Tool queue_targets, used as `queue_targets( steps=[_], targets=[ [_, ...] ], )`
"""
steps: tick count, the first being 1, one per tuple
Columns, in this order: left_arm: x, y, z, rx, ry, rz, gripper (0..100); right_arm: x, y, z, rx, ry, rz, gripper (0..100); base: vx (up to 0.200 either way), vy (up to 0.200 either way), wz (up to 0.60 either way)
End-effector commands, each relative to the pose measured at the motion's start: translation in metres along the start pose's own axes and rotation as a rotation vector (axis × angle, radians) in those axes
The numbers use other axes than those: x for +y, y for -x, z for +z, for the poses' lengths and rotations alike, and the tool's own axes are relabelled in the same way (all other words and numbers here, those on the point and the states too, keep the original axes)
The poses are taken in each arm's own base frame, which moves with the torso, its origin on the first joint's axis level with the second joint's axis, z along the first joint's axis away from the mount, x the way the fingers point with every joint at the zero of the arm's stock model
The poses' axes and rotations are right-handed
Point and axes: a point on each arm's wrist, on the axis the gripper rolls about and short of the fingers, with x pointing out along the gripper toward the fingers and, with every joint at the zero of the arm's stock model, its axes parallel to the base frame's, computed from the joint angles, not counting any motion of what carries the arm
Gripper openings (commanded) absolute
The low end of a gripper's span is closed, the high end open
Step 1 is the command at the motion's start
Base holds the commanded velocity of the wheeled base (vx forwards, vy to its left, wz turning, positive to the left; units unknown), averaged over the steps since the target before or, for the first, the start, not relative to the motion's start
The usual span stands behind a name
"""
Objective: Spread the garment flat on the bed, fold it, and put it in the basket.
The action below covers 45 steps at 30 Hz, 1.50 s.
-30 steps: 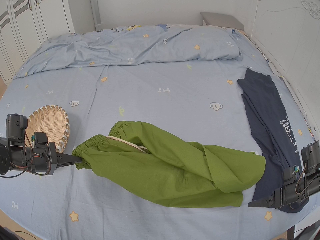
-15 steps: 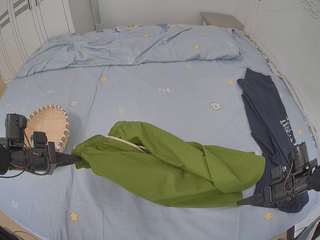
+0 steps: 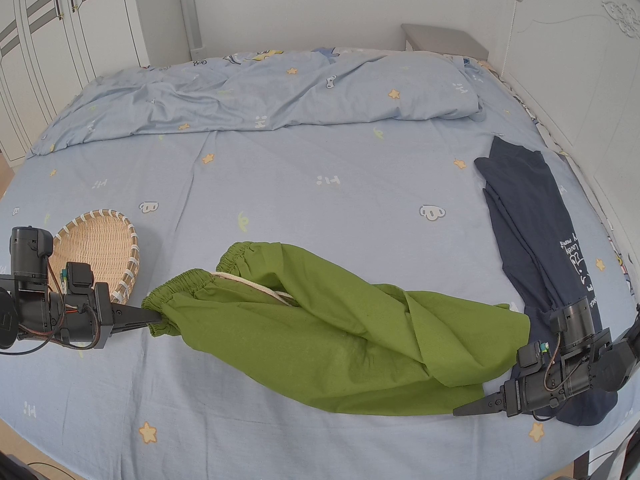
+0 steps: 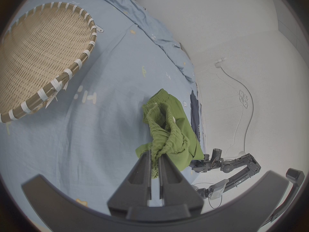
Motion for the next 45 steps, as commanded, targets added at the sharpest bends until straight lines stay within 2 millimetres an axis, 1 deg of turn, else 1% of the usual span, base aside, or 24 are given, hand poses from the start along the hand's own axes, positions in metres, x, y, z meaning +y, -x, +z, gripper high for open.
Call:
queue_targets(
  steps=[1, 13, 18, 19, 30, 34, 39, 40, 45],
  targets=[
    [0.000, 0.000, 0.000, -0.002, 0.000, 0.000, 0, -0.002, -0.007, -0.003, 0.030, -0.016, 0.020, 100, 0.000, 0.000, 0.00],
    [0.000, 0.000, 0.000, -0.002, 0.000, 0.000, 0, -0.009, -0.018, -0.003, -0.010, 0.000, 0.066, 100, 0.000, 0.000, 0.00],
    [0.000, 0.000, 0.000, 0.000, -0.002, -0.002, 0, -0.011, -0.021, -0.003, -0.039, -0.021, 0.084, 100, 0.000, 0.000, 0.00],
    [0.000, 0.000, 0.000, -0.001, -0.001, -0.001, 0, -0.012, -0.021, -0.003, -0.037, -0.024, 0.084, 0, 0.000, 0.000, 0.00],
    [0.002, 0.001, 0.002, -0.007, 0.003, 0.004, 0, -0.013, -0.020, -0.007, -0.037, -0.035, 0.079, 0, 0.000, 0.000, 0.00],
    [0.003, 0.000, -0.001, 0.004, 0.017, 0.010, 0, -0.012, -0.015, -0.012, -0.037, -0.037, 0.075, 0, 0.000, 0.000, 0.00],
    [0.006, 0.003, -0.013, 0.099, 0.077, 0.050, 0, 0.001, 0.005, -0.018, -0.091, -0.007, 0.081, 0, 0.000, 0.000, 0.00],
    [0.007, 0.004, -0.017, 0.136, 0.073, 0.063, 0, 0.005, 0.010, -0.023, -0.094, -0.010, 0.081, 0, 0.000, 0.000, 0.00],
    [0.018, 0.020, -0.025, 0.189, 0.075, 0.153, 0, 0.013, 0.024, -0.035, -0.080, -0.020, 0.076, 0, 0.000, 0.000, 0.00]
  ],
)
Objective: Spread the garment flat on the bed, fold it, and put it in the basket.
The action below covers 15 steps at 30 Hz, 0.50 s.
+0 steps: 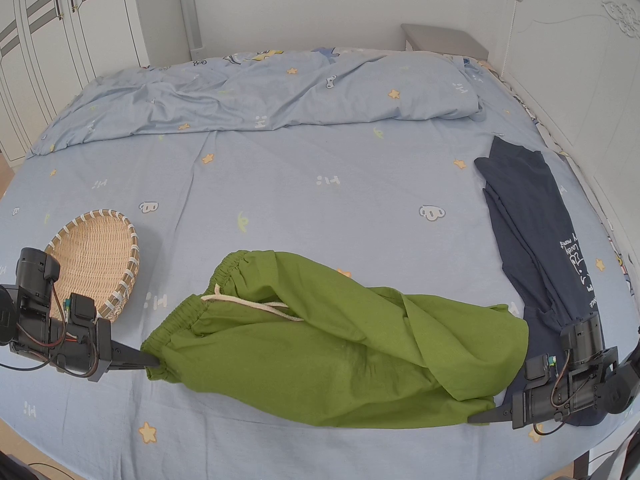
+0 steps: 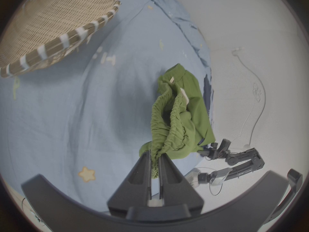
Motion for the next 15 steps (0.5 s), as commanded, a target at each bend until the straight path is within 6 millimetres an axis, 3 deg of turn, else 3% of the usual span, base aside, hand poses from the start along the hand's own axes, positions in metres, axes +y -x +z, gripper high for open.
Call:
queue_targets(
  steps=[1, 8, 15],
  targets=[
    [0.013, 0.015, -0.008, 0.038, 0.002, 0.102, 0, 0.017, 0.024, -0.015, -0.015, 0.011, -0.003, 0, 0.000, 0.000, 0.00],
    [0.030, 0.032, -0.027, 0.114, 0.031, 0.169, 0, 0.017, 0.039, -0.026, -0.004, -0.009, -0.037, 0, 0.000, 0.000, 0.00],
    [0.036, 0.025, -0.051, 0.192, 0.085, 0.187, 0, 0.014, 0.042, -0.037, 0.059, -0.008, -0.056, 0, 0.000, 0.000, 0.00]
  ],
)
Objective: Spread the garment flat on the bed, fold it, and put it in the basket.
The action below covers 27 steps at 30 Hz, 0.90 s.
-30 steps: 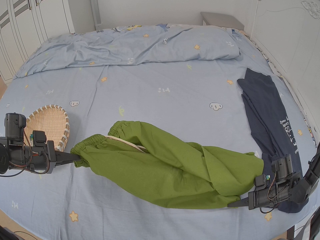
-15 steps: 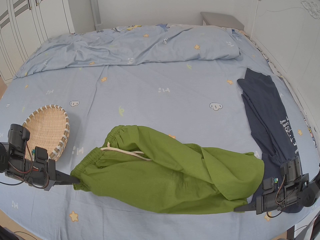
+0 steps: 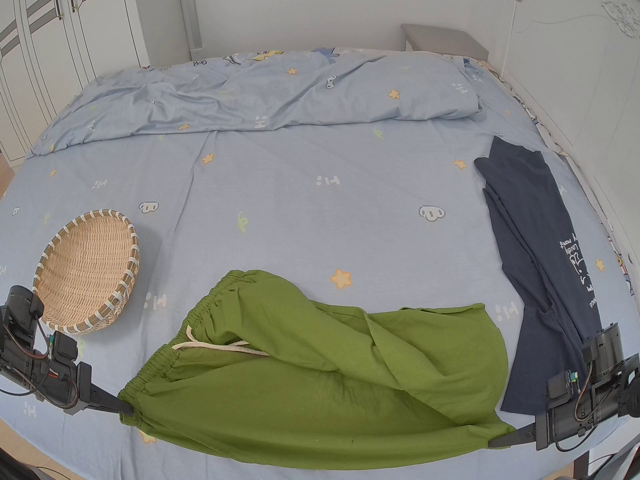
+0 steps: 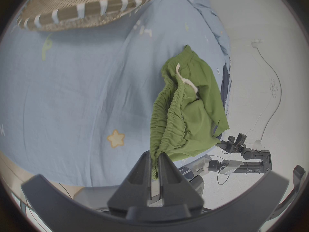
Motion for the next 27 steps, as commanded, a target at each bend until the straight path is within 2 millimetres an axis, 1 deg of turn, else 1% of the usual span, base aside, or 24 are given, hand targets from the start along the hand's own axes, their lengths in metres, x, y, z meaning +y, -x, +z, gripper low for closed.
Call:
queue_targets(
  steps=[1, 5, 10, 11, 14, 16, 17, 23, 24, 25, 27],
  targets=[
    [0.006, -0.011, -0.020, 0.060, 0.033, 0.015, 0, 0.001, 0.004, -0.005, 0.000, 0.034, -0.009, 0, 0.000, 0.000, 0.00],
    [0.007, -0.019, -0.031, 0.100, 0.029, 0.025, 0, 0.000, 0.003, -0.006, 0.004, 0.029, -0.017, 0, 0.000, 0.000, 0.00],
    [0.012, -0.032, -0.049, 0.149, 0.019, 0.066, 0, -0.004, -0.001, -0.012, 0.048, 0.007, -0.040, 0, 0.000, 0.000, 0.00],
    [0.012, -0.032, -0.049, 0.149, 0.019, 0.066, 0, -0.004, -0.001, -0.012, 0.048, 0.007, -0.040, 0, 0.000, 0.000, 0.00],
    [0.018, -0.041, -0.052, 0.131, -0.005, 0.073, 0, -0.008, -0.006, -0.012, 0.081, -0.003, -0.046, 0, 0.000, 0.000, 0.00],
    [0.018, -0.042, -0.052, 0.129, -0.005, 0.073, 0, -0.009, -0.006, -0.012, 0.082, -0.001, -0.046, 0, 0.000, 0.000, 0.00],
    [0.022, -0.048, -0.053, 0.136, -0.007, 0.073, 0, -0.011, -0.009, -0.011, 0.100, -0.005, -0.048, 0, 0.000, 0.000, 0.00],
    [0.025, -0.052, -0.049, 0.148, 0.000, 0.071, 0, -0.013, -0.012, -0.009, 0.119, -0.019, -0.050, 0, 0.000, 0.000, 0.00],
    [0.025, -0.052, -0.049, 0.149, -0.002, 0.070, 100, -0.014, -0.013, -0.009, 0.120, -0.018, -0.050, 0, 0.000, 0.000, 0.00],
    [0.025, -0.052, -0.048, 0.148, -0.003, 0.070, 100, -0.013, -0.013, -0.009, 0.119, -0.014, -0.049, 100, 0.000, 0.000, 0.00],
    [0.025, -0.052, -0.048, 0.147, -0.008, 0.070, 100, -0.013, -0.013, -0.008, 0.118, -0.010, -0.047, 100, 0.000, 0.000, 0.00]
  ],
)
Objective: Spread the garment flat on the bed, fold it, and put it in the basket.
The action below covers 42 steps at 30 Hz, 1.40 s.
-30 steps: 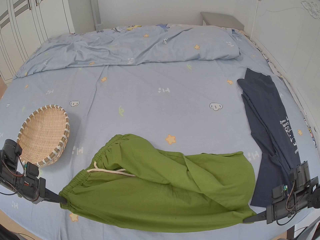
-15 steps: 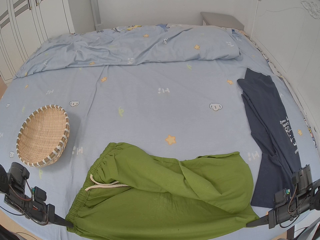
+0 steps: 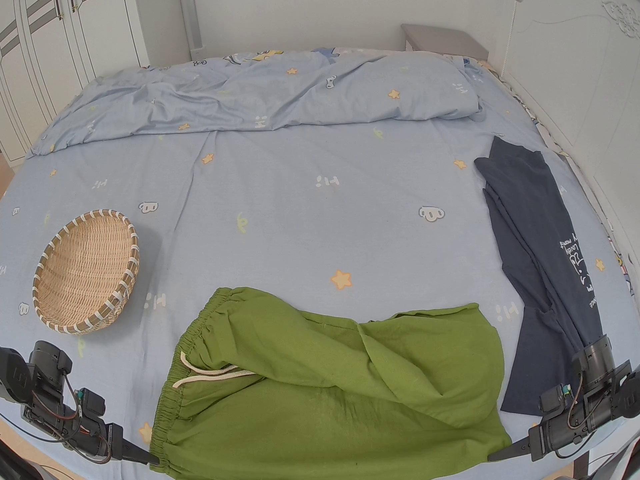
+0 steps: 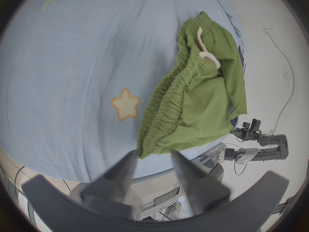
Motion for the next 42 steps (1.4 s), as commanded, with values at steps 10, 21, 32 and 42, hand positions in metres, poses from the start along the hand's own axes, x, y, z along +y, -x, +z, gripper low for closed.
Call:
queue_targets(
  steps=[10, 21, 32, 42],
  targets=[
    [-0.002, 0.009, 0.008, -0.052, -0.002, -0.003, 100, 0.005, 0.008, -0.002, -0.067, 0.048, 0.008, 100, 0.000, 0.000, 0.00],
    [-0.063, 0.072, 0.100, -0.226, -0.050, -0.036, 100, 0.043, 0.068, 0.042, -0.406, 0.233, -0.058, 100, 0.000, 0.000, 0.00],
    [-0.054, 0.027, 0.175, -0.118, 0.021, -0.082, 100, 0.075, 0.102, 0.085, -0.479, 0.306, -0.047, 100, 0.000, 0.000, 0.00],
    [-0.096, -0.005, 0.237, -0.129, -0.032, -0.167, 100, 0.086, 0.098, 0.085, -0.466, 0.359, -0.020, 100, 0.000, 0.000, 0.00]
  ],
)
